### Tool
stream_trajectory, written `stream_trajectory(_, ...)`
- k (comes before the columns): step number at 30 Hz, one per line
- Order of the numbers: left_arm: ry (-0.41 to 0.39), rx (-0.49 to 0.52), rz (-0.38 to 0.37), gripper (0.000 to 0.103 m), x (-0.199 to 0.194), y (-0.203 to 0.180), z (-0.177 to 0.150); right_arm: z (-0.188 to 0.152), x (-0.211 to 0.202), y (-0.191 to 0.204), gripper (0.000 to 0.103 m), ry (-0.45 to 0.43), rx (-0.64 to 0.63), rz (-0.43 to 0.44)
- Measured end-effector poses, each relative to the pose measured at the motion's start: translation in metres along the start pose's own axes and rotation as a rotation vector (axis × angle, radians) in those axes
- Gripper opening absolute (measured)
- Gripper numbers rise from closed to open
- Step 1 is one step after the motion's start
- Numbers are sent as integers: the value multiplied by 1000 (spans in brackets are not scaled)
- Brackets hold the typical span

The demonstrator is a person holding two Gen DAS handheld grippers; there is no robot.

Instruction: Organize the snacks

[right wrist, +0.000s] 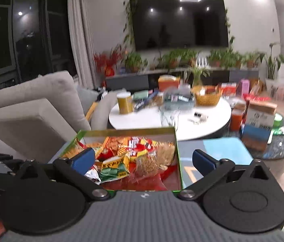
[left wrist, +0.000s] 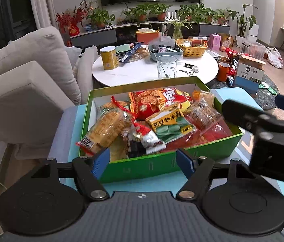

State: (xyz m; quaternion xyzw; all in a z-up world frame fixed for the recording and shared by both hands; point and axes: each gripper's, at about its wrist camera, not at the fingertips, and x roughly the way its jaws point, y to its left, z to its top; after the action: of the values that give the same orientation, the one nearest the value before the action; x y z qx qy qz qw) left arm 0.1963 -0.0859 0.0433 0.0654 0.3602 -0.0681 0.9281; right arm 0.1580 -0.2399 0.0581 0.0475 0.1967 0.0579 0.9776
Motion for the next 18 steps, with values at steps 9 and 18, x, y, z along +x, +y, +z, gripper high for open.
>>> stream_trajectory(9, -10, -57, 16, 74, -27, 7, -24, 0, -23, 2, 80, 39, 0, 108)
stream_trajectory(18, -38, -53, 31, 75, -52, 8, -44, -16, -37, 5, 80, 110, 44, 51)
